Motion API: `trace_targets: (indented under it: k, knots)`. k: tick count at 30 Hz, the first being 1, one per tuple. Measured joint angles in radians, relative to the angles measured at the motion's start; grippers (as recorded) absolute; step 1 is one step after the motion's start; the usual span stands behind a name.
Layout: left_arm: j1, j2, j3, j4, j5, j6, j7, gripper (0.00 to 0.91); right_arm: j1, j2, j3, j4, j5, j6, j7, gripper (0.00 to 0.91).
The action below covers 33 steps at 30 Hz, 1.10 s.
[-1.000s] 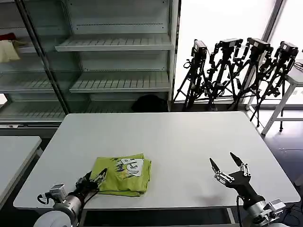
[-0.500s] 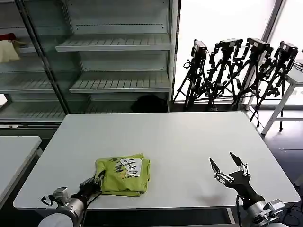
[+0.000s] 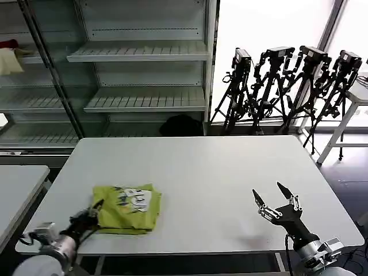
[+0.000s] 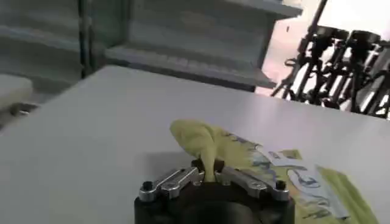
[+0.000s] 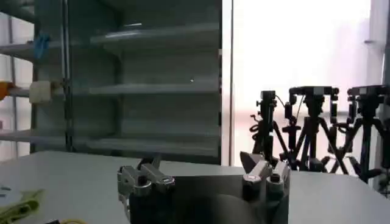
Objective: Fold and organize the clothes.
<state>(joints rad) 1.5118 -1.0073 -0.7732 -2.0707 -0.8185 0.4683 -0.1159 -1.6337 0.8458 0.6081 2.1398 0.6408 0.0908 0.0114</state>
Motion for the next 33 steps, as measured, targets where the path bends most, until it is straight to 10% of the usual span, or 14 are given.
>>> trace_targets:
  k: [13,30,31,32,33]
  knots:
    - [-0.011,0.254,-0.247,0.014,0.039,-0.013,0.123,0.0,0.011,0.008,-0.017,-0.009,0.001,0.01,-0.01,0.907]
    - [-0.221,0.141,0.324,0.136,0.407,-0.089,0.14,0.05,0.009,0.011,-0.026,-0.001,-0.015,0.005,-0.019,0.907]
    - [-0.236,0.141,0.345,0.134,0.407,-0.083,0.134,0.141,0.01,0.011,-0.028,-0.001,-0.016,0.003,-0.019,0.907]
    - [-0.254,0.141,0.366,0.133,0.406,-0.076,0.125,0.423,0.013,0.011,-0.029,-0.001,-0.016,0.002,-0.018,0.907]
    - [-0.271,0.141,0.384,0.134,0.405,-0.07,0.117,0.907,0.015,0.012,-0.032,-0.001,-0.018,0.0,-0.018,0.907]
